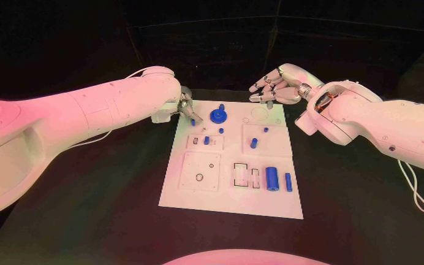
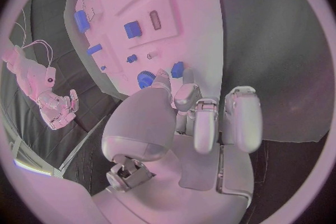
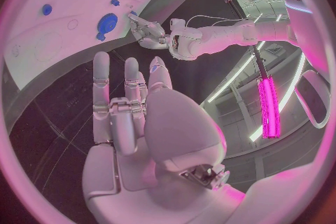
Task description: Assemble the parts on the task board
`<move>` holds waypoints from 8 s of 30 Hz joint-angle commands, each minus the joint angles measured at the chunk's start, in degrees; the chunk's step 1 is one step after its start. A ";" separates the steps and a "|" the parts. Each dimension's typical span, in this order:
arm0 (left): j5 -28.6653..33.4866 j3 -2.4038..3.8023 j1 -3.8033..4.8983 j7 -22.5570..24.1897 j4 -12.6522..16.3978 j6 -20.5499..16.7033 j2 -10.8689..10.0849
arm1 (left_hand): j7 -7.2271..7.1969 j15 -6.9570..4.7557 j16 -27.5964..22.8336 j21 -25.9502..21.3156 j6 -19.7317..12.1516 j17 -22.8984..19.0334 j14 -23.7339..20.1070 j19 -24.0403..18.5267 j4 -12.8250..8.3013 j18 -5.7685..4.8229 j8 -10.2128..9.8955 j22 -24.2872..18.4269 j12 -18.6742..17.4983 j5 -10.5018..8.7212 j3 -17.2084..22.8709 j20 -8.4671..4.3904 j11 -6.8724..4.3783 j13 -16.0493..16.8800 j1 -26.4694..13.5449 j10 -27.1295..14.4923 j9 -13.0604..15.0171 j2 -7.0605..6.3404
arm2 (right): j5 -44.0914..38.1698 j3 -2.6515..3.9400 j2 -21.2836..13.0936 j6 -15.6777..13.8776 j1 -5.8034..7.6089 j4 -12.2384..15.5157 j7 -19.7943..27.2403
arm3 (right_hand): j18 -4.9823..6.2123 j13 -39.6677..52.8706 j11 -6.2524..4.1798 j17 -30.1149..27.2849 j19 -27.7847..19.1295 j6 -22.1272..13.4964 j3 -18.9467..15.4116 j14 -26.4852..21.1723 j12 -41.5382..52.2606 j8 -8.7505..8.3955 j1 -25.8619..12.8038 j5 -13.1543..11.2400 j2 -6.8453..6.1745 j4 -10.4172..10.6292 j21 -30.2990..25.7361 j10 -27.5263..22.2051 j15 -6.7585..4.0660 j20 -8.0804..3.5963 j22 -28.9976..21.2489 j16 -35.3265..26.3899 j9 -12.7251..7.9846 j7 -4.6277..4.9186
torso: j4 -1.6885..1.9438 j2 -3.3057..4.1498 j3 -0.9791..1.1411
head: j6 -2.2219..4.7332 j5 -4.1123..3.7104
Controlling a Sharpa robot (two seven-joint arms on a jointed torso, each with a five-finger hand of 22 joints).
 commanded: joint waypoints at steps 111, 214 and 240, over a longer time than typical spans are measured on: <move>-7.62 -1.20 -2.74 -1.63 27.16 -15.07 -14.15 | -1.79 -1.49 0.17 -0.19 -1.74 15.09 6.05 0.26 -9.71 0.47 5.46 2.08 -2.63 -0.20 16.15 -1.28 -1.59 -3.24 8.74 -0.21 4.37 1.97 | -0.70 0.00 0.00 0.45 0.09 -0.60 -0.58 | 0.15 0.04 0.13 15.09 0.52 -0.52 -0.65 6.16 0.44 0.09 0.05 -0.70 0.87 0.89 -0.29 0.10 0.31 0.04 0.16 0.14 0.07 0.04 | 0.14 -0.04 0.05 | -1.07 1.07; -5.14 -1.92 -2.84 -4.39 25.67 -12.95 -13.11 | -2.57 -2.11 0.17 0.59 0.69 15.09 6.05 1.13 -1.51 0.18 9.14 3.59 -0.74 -0.17 2.84 -1.76 -2.21 -1.58 -2.91 1.62 6.63 -0.76 | -0.70 0.00 -0.25 0.21 0.09 -0.50 -0.74 | 0.15 0.07 0.12 15.09 0.52 -0.50 -0.84 6.16 0.46 0.12 0.05 -0.72 0.85 1.01 -0.34 0.02 0.33 0.06 0.17 0.14 0.09 0.02 | 0.13 0.00 0.06 | -1.50 1.16; -5.11 -1.91 -2.85 -4.59 25.69 -14.06 -13.33 | -2.81 -2.31 0.17 0.92 0.59 15.09 6.05 1.42 0.50 0.06 9.87 4.13 -0.44 -0.16 0.47 -1.97 -2.42 -1.39 -5.01 1.88 7.03 0.09 | -0.70 0.00 -0.26 0.19 0.09 -0.54 -0.73 | 0.15 0.07 0.12 15.09 0.52 -0.50 -0.84 6.16 0.46 0.12 0.05 -0.72 0.85 1.01 -0.34 0.02 0.33 0.06 0.17 0.14 0.09 0.02 | 0.12 -0.01 0.04 | -1.52 1.05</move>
